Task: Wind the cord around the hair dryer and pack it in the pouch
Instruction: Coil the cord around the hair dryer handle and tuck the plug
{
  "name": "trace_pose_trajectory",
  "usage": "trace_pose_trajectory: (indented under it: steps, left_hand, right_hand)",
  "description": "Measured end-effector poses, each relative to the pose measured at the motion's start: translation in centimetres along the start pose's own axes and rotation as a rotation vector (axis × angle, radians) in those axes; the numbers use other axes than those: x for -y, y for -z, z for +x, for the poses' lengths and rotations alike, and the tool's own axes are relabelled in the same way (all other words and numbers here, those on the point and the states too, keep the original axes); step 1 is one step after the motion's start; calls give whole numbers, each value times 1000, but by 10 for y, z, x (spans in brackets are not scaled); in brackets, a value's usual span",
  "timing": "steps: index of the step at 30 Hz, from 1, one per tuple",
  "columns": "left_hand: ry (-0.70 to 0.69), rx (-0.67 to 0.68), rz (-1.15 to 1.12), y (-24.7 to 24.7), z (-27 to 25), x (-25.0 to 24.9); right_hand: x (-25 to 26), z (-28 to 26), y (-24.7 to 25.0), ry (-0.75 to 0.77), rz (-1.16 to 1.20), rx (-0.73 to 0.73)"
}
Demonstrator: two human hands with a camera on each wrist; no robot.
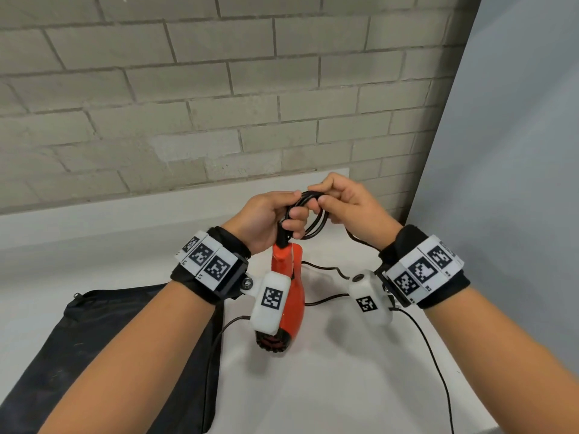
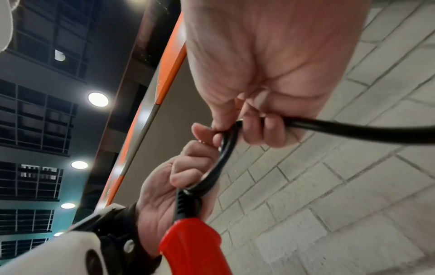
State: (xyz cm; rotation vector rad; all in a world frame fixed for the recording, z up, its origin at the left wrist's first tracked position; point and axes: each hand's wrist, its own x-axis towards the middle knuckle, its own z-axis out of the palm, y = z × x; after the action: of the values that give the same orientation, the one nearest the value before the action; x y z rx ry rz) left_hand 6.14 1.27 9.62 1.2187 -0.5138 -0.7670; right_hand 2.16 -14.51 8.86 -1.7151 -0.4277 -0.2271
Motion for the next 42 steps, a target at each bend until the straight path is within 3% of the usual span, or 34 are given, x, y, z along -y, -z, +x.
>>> trace_pose_trajectory:
  steps: [3, 5, 8, 10, 13, 16, 19, 23, 27, 30, 34, 36, 39, 42]
  left_hand:
    - [-8, -34, -68, 3, 1, 0]
    - [-22, -74, -151, 5, 2, 0]
    - [-78, -114, -213, 5, 3, 3]
    - [-135, -128, -242, 5, 5, 4]
    - [-212, -176, -269, 8, 6, 2]
    - [-250, -212, -221, 9, 7, 2]
    - [-281, -230, -120, 8, 6, 6]
    - [-315, -313, 154, 2, 7, 12]
    - [-311, -313, 354, -6, 8, 14]
    - [-264, -251, 425, -15, 6, 12]
    - [-212, -259, 542, -24, 0, 6]
    - [-168, -160, 530, -22, -2, 6]
    - [-86, -36, 407, -16, -4, 7]
    - [-28, -33, 245, -10, -4, 6]
  right_hand:
    - [-12, -5, -3, -73, -23, -83]
    - [-23, -10, -8, -136, -222, -127]
    - [-31, -17, -24, -241, -687, 61]
    - [-29, -23, -38, -305, -863, 158]
    - [-26, -33, -48, -283, -1003, 225]
    - [-21, -47, -54, -314, -950, 244]
    - [-13, -56, -53, -243, -1094, 269]
    - [-3, -53, -39, 0, -1327, 251]
    - [0, -45, -20, 439, -1322, 111]
    - [15, -32, -16, 587, -1288, 95]
    - [28, -15, -8, 563, -1224, 10]
    - [30, -5, -1, 522, -1196, 1]
    - [23, 7, 13, 478, -1142, 2]
    - [4, 7, 21, 395, -973, -55]
